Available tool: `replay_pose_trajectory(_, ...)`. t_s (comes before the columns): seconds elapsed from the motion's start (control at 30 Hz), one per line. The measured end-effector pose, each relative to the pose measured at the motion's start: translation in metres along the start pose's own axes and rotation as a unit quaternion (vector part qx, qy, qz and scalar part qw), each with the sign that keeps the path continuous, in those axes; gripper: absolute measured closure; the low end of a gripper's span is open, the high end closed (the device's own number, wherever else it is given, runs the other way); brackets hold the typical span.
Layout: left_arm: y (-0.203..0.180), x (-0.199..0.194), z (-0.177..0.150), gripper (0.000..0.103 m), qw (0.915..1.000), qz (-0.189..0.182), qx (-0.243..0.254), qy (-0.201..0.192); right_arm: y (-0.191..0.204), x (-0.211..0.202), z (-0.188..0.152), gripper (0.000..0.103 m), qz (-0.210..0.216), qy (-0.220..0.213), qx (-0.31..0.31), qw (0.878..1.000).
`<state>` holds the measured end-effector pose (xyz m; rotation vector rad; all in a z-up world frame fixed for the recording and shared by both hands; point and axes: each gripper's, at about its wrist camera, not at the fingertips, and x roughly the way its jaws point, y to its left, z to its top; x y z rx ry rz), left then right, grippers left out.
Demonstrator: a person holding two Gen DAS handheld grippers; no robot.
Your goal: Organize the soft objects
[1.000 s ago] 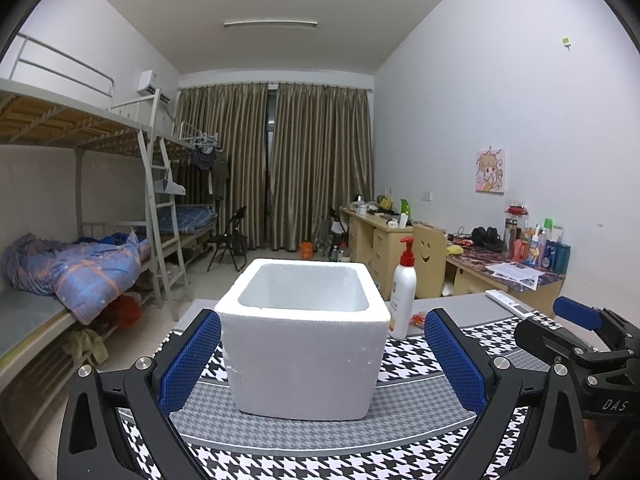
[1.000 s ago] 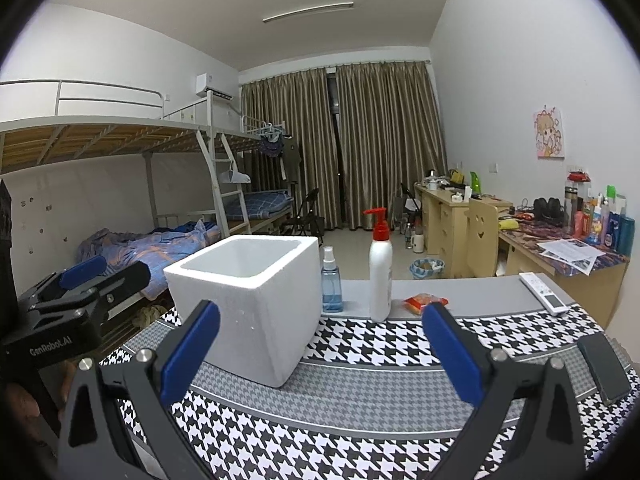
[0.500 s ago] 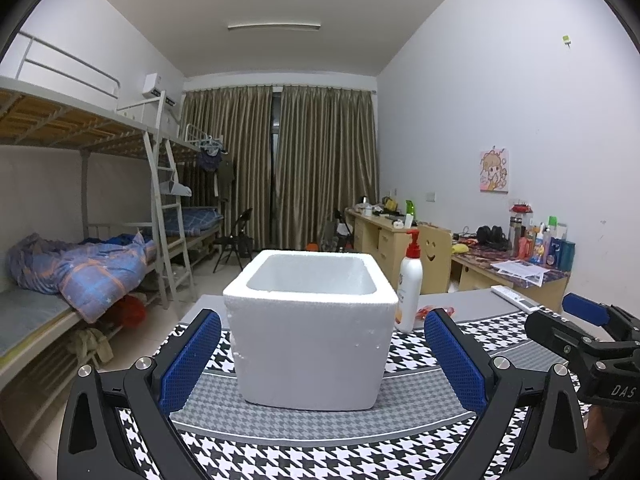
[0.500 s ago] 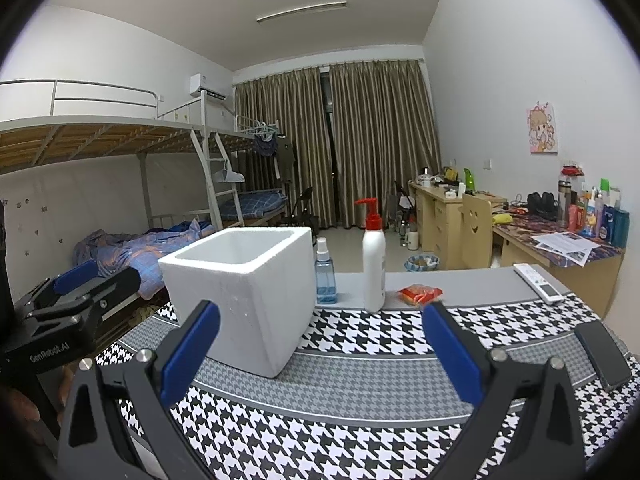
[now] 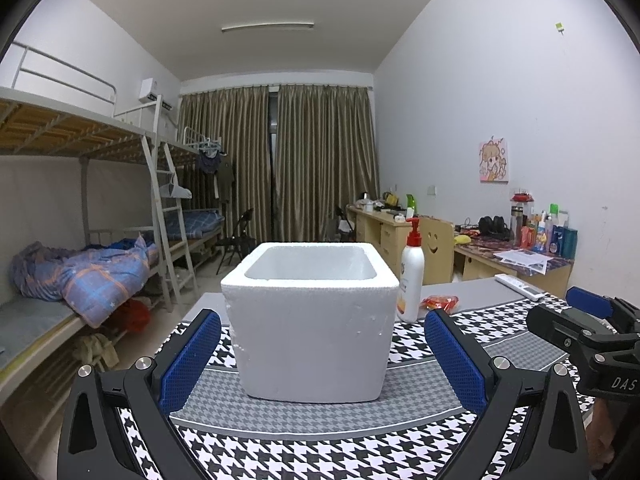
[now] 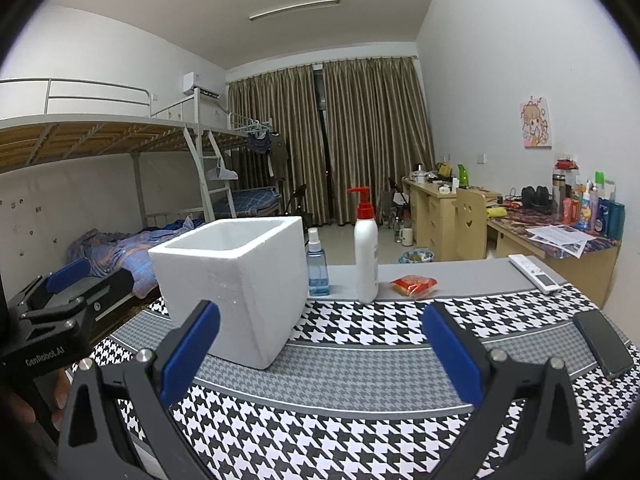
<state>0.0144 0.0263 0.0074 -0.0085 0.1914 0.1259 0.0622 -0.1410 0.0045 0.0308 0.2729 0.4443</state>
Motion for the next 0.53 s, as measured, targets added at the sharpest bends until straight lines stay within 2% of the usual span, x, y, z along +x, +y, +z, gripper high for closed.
replay_pose_trajectory(0.53,0.0037,0.0029,-0.0047,0.001,0.9999,0.000,-0.002,0.011,-0.0057,0.0093,-0.0066,0.001,0.002,0.017,0.009,1.000)
